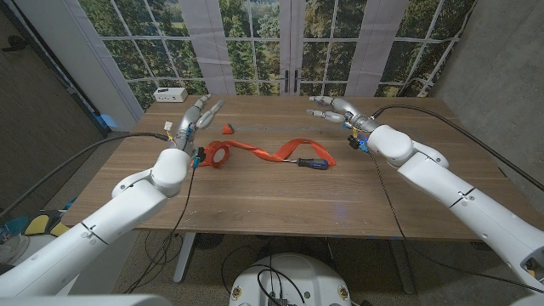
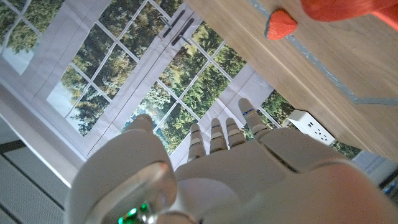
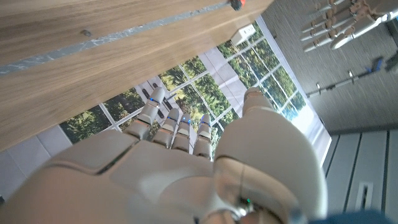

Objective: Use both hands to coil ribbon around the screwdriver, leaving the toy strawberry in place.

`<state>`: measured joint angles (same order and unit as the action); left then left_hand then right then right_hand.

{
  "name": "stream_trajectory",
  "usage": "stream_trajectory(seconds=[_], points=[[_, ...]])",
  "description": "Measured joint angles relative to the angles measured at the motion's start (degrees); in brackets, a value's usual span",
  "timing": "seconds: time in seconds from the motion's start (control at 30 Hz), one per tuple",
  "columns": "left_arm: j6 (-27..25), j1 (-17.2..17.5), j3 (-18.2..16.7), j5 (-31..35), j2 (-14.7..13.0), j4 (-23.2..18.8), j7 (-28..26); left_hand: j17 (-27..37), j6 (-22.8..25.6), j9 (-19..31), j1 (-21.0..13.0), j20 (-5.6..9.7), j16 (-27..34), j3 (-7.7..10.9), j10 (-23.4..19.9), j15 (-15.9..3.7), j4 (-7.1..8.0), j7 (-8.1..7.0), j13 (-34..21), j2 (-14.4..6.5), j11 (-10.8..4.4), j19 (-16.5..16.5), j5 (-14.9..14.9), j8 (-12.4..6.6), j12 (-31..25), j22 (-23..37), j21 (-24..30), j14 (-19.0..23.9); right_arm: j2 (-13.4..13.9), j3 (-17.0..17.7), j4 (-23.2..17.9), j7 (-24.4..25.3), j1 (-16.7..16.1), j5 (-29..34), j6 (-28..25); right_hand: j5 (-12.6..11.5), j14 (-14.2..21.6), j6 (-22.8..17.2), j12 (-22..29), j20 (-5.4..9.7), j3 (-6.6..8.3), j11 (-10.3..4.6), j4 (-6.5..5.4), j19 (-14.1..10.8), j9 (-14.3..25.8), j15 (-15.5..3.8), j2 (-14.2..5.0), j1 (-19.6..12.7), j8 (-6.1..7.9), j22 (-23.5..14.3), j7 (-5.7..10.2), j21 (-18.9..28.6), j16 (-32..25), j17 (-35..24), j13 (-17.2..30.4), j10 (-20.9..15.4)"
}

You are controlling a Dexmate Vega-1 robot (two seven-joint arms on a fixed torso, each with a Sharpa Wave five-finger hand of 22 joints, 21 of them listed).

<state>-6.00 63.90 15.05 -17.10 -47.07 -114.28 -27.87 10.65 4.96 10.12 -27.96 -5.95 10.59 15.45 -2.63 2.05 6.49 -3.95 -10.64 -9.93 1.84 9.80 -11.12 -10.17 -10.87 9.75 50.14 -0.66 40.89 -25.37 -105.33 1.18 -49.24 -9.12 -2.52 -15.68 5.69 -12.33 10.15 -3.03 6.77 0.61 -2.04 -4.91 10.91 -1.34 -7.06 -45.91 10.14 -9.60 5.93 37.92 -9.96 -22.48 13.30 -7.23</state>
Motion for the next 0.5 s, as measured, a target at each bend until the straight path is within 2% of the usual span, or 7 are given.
stream_trajectory(seconds=[0.07,0.1,0.2,0.37,0.5], points=[[3.79,-0.11,-0.49,-0.92,0.83,1.56,2.76,-0.05,-0.97,0.0,0.8,0.25,0.0,-0.14,0.32,-0.03,0.61,0.18,0.0,-0.02,-0.31,0.04,-0.14,0.03,0.0,0.0,-0.22,-0.56,-0.57,0.69,0.89,1.01,-0.82,-1.37,1.83,0.53,-0.48,0.18,0.0,0.08,0.02,0.0,-0.14,0.09,0.0,-0.13,-0.53,0.56,0.0,0.0,-0.19,-0.26,-0.23,0.3,-0.18,0.0],[4.39,-0.14,-0.56,-1.06,0.95,1.78,3.05,-0.21,-1.27,0.0,0.98,0.37,0.0,-0.32,0.51,-0.23,0.78,0.47,0.0,0.16,-0.5,0.16,-0.14,0.03,0.0,0.0,-0.22,-0.76,-0.65,0.75,0.97,1.27,-0.94,-1.6,2.15,0.81,-0.61,0.2,0.0,0.08,-0.21,0.0,-0.68,0.09,0.0,0.0,-0.71,1.12,0.0,0.0,-0.17,-0.44,-0.23,0.47,-0.24,0.0],[10.79,-0.43,-1.29,-2.61,2.16,4.32,6.55,-0.27,-2.01,-0.17,2.09,0.87,0.0,-0.48,1.12,-0.32,1.43,1.2,0.0,0.21,-0.69,0.04,-0.35,0.44,0.0,0.0,-0.78,-0.86,-1.72,1.51,1.91,2.9,-2.28,-3.78,5.0,1.64,-0.91,0.79,0.26,0.3,-1.23,0.23,-1.89,-0.14,0.0,0.31,-0.49,3.77,0.0,0.0,-0.2,-0.98,-0.46,1.06,-0.7,0.23],[16.26,-0.93,-2.1,-4.75,3.44,7.62,10.49,-0.27,-3.02,-0.27,3.21,0.86,0.0,-0.84,1.22,-0.42,1.79,1.6,0.18,0.43,-0.61,0.04,-0.45,0.44,0.0,-0.01,-1.09,-1.58,-3.19,2.17,3.31,4.93,-3.56,-6.17,8.26,2.55,-1.22,0.79,0.5,0.38,-3.0,0.43,-4.05,-0.22,0.0,0.62,-0.04,8.67,0.25,0.0,-0.19,-2.11,-0.89,2.22,-1.3,0.39],[19.21,-1.56,-2.59,-6.41,4.1,9.93,13.4,-0.27,-3.62,-0.27,3.94,0.86,0.0,-0.87,1.22,-0.42,2.21,1.59,0.27,0.3,-0.61,0.04,-0.57,0.44,0.0,-0.01,-1.21,-1.58,-4.57,2.49,4.69,6.71,-4.29,-7.39,10.54,2.55,-0.79,0.63,1.11,0.32,-4.32,1.28,-5.72,-1.21,0.0,1.05,0.02,12.42,0.68,-0.01,-0.35,-2.75,-1.34,3.11,-1.6,-0.46]])
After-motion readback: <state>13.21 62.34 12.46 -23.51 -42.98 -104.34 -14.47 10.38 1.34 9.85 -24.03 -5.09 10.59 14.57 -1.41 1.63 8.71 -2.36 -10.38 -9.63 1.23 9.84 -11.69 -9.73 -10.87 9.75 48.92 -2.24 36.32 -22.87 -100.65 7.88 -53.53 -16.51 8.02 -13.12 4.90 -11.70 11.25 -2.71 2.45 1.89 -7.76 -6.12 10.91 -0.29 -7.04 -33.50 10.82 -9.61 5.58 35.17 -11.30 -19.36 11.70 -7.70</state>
